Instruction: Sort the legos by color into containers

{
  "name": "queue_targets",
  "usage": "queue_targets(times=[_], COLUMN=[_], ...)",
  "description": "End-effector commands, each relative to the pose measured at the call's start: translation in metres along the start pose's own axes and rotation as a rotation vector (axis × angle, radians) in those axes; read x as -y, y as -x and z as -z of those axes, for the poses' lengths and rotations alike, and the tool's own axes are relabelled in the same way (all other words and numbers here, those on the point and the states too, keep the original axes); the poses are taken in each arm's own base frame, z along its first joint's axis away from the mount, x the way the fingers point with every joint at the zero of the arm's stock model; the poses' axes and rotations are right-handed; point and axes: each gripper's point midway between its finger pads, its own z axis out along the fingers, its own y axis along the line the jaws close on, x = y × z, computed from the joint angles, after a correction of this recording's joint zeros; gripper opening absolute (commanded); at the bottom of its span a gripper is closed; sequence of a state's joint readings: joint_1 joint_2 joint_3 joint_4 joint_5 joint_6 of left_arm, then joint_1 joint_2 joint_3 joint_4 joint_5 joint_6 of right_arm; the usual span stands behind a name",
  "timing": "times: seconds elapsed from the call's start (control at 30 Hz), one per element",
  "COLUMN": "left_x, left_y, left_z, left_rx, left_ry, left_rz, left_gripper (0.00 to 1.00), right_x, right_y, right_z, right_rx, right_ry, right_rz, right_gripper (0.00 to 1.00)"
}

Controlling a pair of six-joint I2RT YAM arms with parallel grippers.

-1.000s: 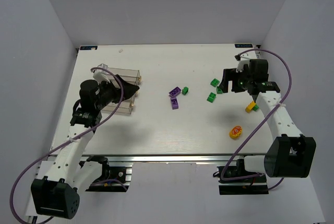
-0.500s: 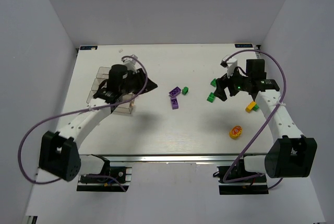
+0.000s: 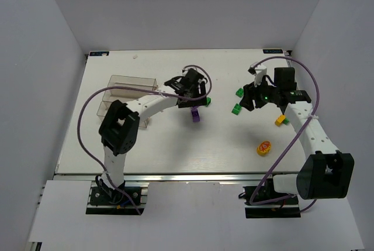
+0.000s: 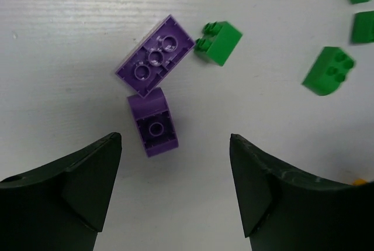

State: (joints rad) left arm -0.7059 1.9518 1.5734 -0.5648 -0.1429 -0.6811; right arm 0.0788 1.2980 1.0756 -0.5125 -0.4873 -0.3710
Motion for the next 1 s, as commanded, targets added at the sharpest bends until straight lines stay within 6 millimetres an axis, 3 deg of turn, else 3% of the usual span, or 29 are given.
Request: queue_targets(times=[0.0, 0.23, 0.37, 0.47, 0.6, 0.67, 0.73, 0.8, 0.83, 0.9, 0.93, 0.97], left_x=[-0.009, -0.005, -0.011, -0.010, -0.009, -0.011, -0.010, -0.013, -0.006, -0.014, -0.009, -0.018], left_y=[-0.005, -0.029, -0.040, -0.042, -0.041, -0.043, -0.037, -0.032, -0.009, 0.005, 0.023, 0.033], left_z=[-0.002, -0.028, -0.040, -0.045, -0.043, -0.040, -0.028, -0.016, 0.007, 0.027, 0.056, 0.068], left_rx=[0.020, -0.005, -0.021, -0.015, -0.011, -0.018, -0.002, 0.025, 0.085, 0.130, 0.194, 0.224], left_ry=[0.135, 0.206, 0.257, 0.268, 0.267, 0.270, 0.265, 0.265, 0.217, 0.200, 0.160, 0.172], left_rz=[-0.026, -0.076, -0.074, -0.081, -0.076, -0.075, -0.059, -0.053, -0.028, -0.008, 0.016, 0.034], left_gripper=[0.84, 0.84, 0.77, 0.67, 0.34, 0.26, 0.16, 0.13, 0.12, 0.09, 0.08, 0.05], right_x=[0.007, 0.008, 0.008, 0.010, 0.010, 0.011, 0.007, 0.002, -0.003, -0.018, -0.025, -0.030], right_y=[0.015, 0.009, 0.007, 0.007, 0.006, 0.007, 0.007, 0.009, 0.009, 0.010, 0.009, 0.010], right_z=[0.000, -0.004, -0.005, -0.005, -0.005, -0.005, -0.006, -0.006, -0.006, -0.008, -0.010, -0.012], right_rx=[0.049, 0.032, 0.025, 0.022, 0.019, 0.020, 0.014, 0.022, 0.022, 0.028, 0.026, 0.026], right_ry=[-0.029, -0.031, -0.033, -0.041, -0.043, -0.041, -0.024, 0.014, 0.040, 0.129, 0.161, 0.184], right_rz=[-0.031, -0.056, -0.063, -0.060, -0.056, -0.057, -0.053, -0.029, -0.019, 0.001, 0.004, 0.002], right_gripper=[0.66, 0.68, 0.67, 0.67, 0.67, 0.66, 0.64, 0.61, 0.58, 0.40, 0.31, 0.15])
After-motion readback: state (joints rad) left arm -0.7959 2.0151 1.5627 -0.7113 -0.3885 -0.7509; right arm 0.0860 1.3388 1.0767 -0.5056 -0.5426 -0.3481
